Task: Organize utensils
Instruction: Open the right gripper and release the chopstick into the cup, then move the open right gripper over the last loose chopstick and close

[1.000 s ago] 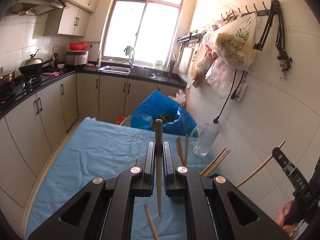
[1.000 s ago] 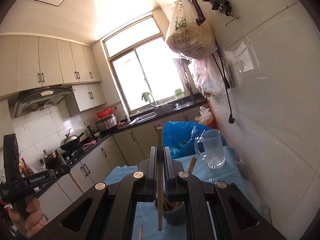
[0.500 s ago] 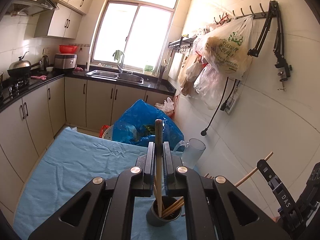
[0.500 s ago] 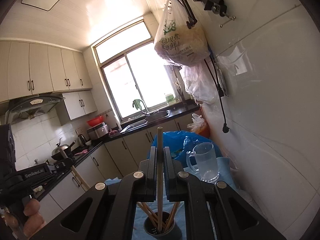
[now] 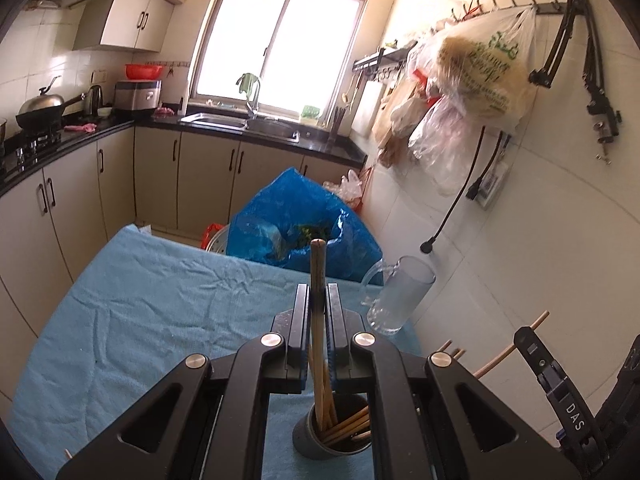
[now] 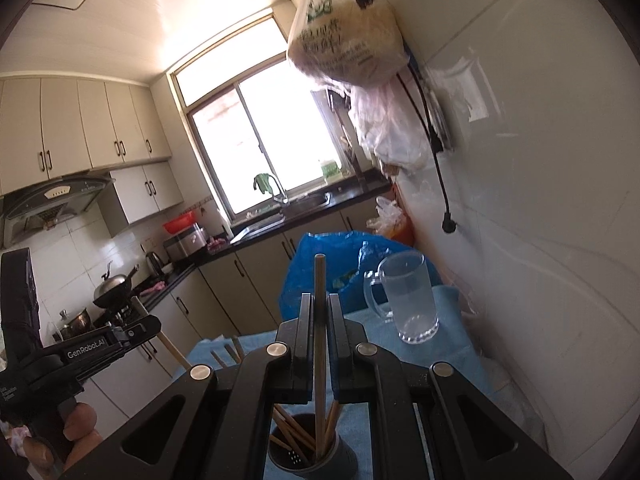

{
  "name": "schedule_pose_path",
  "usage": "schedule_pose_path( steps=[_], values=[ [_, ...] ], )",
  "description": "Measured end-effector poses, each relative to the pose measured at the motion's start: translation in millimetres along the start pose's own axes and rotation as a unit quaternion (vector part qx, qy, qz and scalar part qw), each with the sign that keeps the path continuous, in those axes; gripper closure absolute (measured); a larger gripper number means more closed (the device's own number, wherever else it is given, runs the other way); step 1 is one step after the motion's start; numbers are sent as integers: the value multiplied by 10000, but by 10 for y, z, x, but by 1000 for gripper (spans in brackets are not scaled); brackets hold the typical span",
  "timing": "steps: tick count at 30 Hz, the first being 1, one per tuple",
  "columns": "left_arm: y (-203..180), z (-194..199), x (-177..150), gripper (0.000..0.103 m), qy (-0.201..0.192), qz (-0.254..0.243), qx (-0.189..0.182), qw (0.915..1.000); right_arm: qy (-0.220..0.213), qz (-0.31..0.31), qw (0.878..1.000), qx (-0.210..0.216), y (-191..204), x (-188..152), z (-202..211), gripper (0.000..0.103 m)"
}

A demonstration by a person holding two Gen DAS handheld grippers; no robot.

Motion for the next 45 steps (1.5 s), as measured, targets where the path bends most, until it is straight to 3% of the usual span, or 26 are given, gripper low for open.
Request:
schedule_pose_path(
  steps=[11, 12, 13, 15, 17, 20, 22, 26, 28, 33, 38, 45],
  values=[
    [129, -186, -116, 95, 351, 178, -73, 9992, 467, -106, 9989, -19, -109, -209, -179, 95],
    [126, -169, -115, 88, 347, 182, -93, 9992, 433, -100, 9990, -50, -118, -197, -163, 92],
    [123, -141, -108, 73, 334, 201, -116, 9992, 404, -93, 9991, -56, -122, -180, -137, 89],
    [124, -75, -84, 60, 236, 217, -145, 9994, 331, -90, 9994, -45, -107, -144, -79, 64],
    [120, 9, -62, 60, 143, 162, -100, 9997, 173, -84, 9998, -79, -101, -105, 28, 57],
    [160, 147, -54, 56, 101, 238, -117, 9996, 83, -129, 9998, -107, -114, -74, 159, 56],
    [214, 267, -63, 45, 26, 271, -76, 9996, 44, -169, 9998, -98, -129, -72, 242, 47],
    [388, 519, -121, 36, -95, 252, 149, 9995, 8, -131, 9998, -122, -126, -170, 434, 37],
    [502, 630, -191, 28, -50, 301, 190, 9994, 55, -93, 9999, -126, -116, -243, 476, 30],
    [841, 847, -460, 25, 194, 372, 454, 9981, 374, 76, 9992, -118, -23, -529, 499, 20],
    [1288, 1038, -804, 21, 503, 608, 726, 9942, 743, 268, 9969, -50, 114, -842, 455, 16],
    [2155, 1244, -1399, 20, 1059, 1318, 1233, 9779, 1293, 426, 9907, 89, 309, -1265, 347, 13]
  ],
)
Point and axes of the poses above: each gripper's, at about its wrist camera, not at the fingertips, and z roughly against the way its jaws point, y to its left, x to its top, the point moved 6 cm from there along -z, roughly the way its jaws point, and after that the axes turned 6 degrees about -x, right-handed, at the moved point
